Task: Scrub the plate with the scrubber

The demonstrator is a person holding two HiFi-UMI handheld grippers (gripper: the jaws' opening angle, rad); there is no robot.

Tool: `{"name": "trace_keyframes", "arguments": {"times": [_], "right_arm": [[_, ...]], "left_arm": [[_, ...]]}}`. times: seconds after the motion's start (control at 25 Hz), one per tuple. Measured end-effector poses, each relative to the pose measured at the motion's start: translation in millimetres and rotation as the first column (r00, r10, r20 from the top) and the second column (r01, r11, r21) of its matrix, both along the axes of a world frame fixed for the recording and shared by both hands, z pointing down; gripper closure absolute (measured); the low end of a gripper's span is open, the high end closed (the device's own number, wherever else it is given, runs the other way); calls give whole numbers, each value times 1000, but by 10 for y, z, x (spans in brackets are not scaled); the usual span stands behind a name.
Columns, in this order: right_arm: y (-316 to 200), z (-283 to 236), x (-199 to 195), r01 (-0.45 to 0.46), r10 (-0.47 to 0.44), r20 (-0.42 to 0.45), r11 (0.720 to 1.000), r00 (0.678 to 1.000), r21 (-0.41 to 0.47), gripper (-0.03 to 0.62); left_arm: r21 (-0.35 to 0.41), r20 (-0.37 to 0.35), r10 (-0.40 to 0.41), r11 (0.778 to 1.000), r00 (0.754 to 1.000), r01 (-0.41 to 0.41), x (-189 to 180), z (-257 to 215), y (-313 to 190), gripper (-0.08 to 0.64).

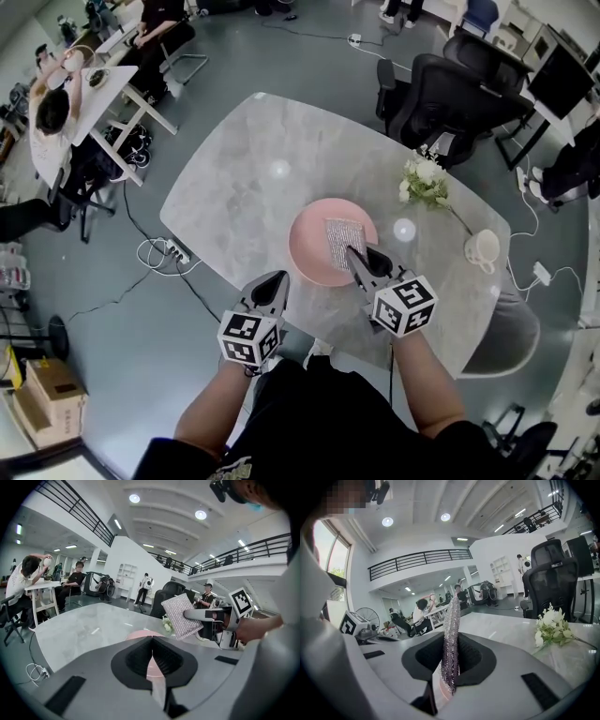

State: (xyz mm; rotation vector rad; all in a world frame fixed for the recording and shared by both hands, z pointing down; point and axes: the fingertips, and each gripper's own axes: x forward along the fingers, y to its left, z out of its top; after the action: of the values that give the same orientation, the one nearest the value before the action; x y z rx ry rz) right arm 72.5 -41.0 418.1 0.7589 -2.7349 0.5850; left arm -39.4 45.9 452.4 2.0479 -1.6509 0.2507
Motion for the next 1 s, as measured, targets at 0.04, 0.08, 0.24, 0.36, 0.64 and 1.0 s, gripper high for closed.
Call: {"name": "trace_keyframes", "arguments": {"times": [0.04,0.08,0.24,0.36,0.64,1.0], "right_arm": [[-19,16,3,2,-2,0,1000,1000,-6,520],[-36,29,6,3,-3,1,1000,1000,-11,520],[-104,83,13,4,-4,-3,1000,1000,-23,520],[-152,140,-2,4,-5,-11,1000,1000,-31,520],[-260,350,-60,-24,22,-45,998,999,-57,520],[-433,653,-270,-75,64,-99,991,993,-110,520]], "left_arm": [[-10,4,-2,1000,1000,3,4,32,-14,545],[-19,8,-5,1000,1000,5,4,61,-27,545],[-46,16,-13,999,1000,14,-24,159,-110,545],[-70,22,-8,998,1000,10,-51,249,-175,545],[-121,15,20,992,1000,-18,-145,520,-355,543],[-182,7,101,978,995,-98,-318,817,-661,526]]}}
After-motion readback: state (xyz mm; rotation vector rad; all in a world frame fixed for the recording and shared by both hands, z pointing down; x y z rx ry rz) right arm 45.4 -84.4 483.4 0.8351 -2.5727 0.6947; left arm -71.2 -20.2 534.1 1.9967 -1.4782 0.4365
